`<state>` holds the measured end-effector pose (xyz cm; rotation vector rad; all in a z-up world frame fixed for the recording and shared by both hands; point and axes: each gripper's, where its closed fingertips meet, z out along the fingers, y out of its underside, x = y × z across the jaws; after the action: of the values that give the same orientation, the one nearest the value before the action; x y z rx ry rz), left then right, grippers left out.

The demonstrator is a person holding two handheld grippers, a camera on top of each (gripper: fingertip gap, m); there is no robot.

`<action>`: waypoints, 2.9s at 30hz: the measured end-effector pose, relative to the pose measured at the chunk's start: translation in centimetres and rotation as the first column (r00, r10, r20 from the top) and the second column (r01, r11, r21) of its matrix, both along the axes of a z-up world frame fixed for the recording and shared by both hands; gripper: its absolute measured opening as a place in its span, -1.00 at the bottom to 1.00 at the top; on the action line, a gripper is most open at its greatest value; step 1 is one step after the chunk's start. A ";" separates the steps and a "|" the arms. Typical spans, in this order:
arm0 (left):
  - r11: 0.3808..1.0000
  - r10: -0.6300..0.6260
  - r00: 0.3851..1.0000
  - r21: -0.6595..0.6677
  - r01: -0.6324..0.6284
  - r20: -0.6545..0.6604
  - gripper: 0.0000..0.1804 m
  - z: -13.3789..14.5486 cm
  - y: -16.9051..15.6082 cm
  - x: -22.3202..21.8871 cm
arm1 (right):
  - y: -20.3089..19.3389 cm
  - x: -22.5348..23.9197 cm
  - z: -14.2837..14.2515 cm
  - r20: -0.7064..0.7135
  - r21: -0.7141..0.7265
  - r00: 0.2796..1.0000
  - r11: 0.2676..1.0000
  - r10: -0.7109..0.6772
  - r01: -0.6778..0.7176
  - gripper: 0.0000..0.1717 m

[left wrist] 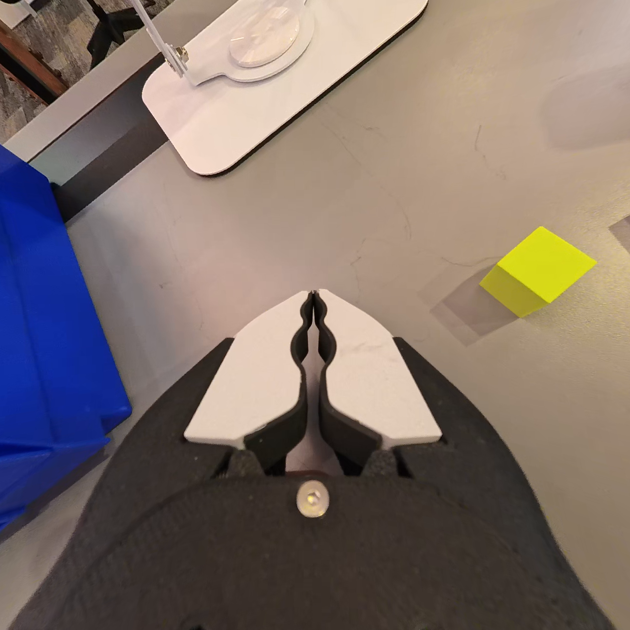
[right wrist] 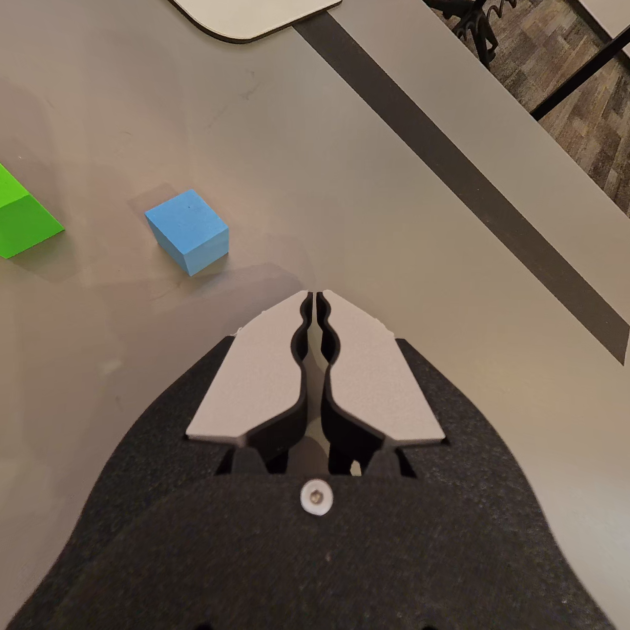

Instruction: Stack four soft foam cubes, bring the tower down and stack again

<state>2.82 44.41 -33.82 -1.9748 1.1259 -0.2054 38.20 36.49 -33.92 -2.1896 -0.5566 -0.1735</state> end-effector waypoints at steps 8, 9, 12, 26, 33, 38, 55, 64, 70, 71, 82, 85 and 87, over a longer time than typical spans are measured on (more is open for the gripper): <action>1.000 -0.019 1.000 0.013 0.019 -0.002 -0.99 0.1 -0.3 0.2 | 0.0 0.0 0.0 -0.003 -0.001 1.000 1.000 0.002 -0.002 -0.98; 1.000 -0.020 1.000 0.014 0.020 0.008 -0.97 0.2 -0.3 0.3 | 0.0 0.0 0.0 -0.003 -0.001 1.000 1.000 0.002 -0.002 -0.98; 1.000 -0.026 0.999 0.011 0.025 0.040 -0.90 0.6 -0.4 0.5 | 0.0 -0.1 0.0 -0.005 -0.002 1.000 1.000 0.003 -0.003 -0.98; 0.995 -0.094 0.986 0.028 0.091 0.138 -0.53 1.9 -1.1 1.4 | 0.0 -0.2 0.0 -0.009 -0.004 1.000 1.000 0.010 -0.010 -0.98; 0.983 -0.180 0.961 0.008 0.183 0.209 -0.31 2.5 -2.1 2.4 | 0.1 -0.2 0.0 -0.010 -0.005 1.000 1.000 0.010 -0.010 -0.98; 0.932 -0.336 0.892 -0.029 0.361 0.303 -0.08 3.3 -5.0 4.1 | 0.1 -0.2 -0.1 -0.014 -0.007 1.000 1.000 0.010 -0.010 -0.98; 0.779 -0.599 0.799 -0.199 0.595 0.045 -0.39 -1.2 -9.7 7.4 | 0.2 -0.5 -0.1 -0.017 -0.009 1.000 1.000 0.022 -0.023 -0.98; 0.766 -0.627 0.773 -0.105 0.635 0.100 -0.69 0.4 -10.5 6.8 | 0.2 -0.5 -0.1 -0.021 -0.011 1.000 1.000 0.022 -0.023 -0.98; 0.898 -0.439 0.870 0.069 0.435 0.226 -0.69 7.5 -5.8 -1.8 | 0.2 -0.5 -0.1 -0.026 -0.014 0.999 1.000 0.023 -0.023 -0.98; 0.920 -0.391 0.879 0.125 0.371 0.274 -0.69 9.4 -4.5 -3.7 | 0.1 -0.5 -0.1 -0.029 -0.015 0.999 1.000 0.023 -0.023 -0.98; 0.957 0.287 0.942 -0.102 -0.273 0.171 -0.68 7.1 11.4 -19.4 | 0.2 -0.5 -0.1 -0.034 -0.018 0.999 1.000 0.023 -0.024 -0.99; 0.952 0.305 0.928 -0.096 -0.291 0.213 -0.03 7.8 12.4 -19.4 | 0.2 -0.5 -0.2 -0.037 -0.020 0.999 1.000 0.023 -0.024 -0.98; 0.949 0.314 0.925 -0.069 -0.307 0.213 0.16 8.2 11.8 -19.3 | 0.2 -0.5 -0.2 -0.037 -0.020 0.999 1.000 0.023 -0.024 -0.99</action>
<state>-16.52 56.21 -25.63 -2.0711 0.6591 -0.2706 37.70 36.64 -34.08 -2.2007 -0.5658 -0.1147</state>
